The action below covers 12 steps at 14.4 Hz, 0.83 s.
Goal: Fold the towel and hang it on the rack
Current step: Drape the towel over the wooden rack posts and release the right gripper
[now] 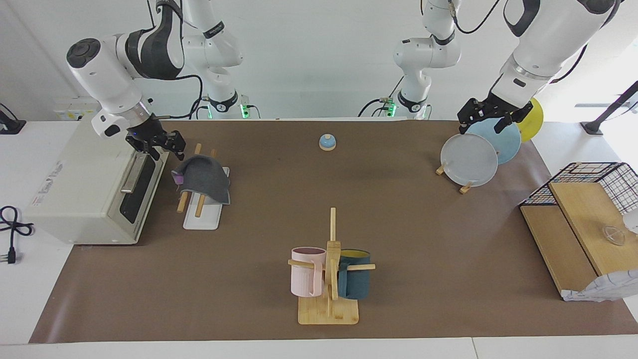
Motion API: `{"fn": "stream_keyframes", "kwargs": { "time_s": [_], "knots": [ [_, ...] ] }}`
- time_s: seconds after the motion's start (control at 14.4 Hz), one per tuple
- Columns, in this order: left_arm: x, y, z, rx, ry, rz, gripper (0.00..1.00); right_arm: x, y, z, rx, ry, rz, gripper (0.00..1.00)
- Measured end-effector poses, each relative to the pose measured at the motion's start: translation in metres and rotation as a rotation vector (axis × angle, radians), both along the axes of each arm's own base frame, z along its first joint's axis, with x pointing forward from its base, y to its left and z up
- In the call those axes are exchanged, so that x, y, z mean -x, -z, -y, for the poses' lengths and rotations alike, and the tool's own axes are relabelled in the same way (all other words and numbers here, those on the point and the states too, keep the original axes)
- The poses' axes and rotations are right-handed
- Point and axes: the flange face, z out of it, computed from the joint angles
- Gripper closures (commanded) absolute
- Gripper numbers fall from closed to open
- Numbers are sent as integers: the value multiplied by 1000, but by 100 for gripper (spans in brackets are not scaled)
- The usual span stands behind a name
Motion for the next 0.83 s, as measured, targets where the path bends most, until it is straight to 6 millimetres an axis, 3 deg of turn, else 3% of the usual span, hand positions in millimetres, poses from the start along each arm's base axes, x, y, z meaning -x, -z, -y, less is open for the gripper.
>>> {"fn": "stream_keyframes", "kwargs": {
  "time_s": [0.42,0.83],
  "knots": [
    [0,0,-2,-19,2,4,0,-7,-31,0,10,-13,9,0],
    [0,0,-3,-21,1,4,0,-24,-91,7,117,-55,-58,0]
  ]
}}
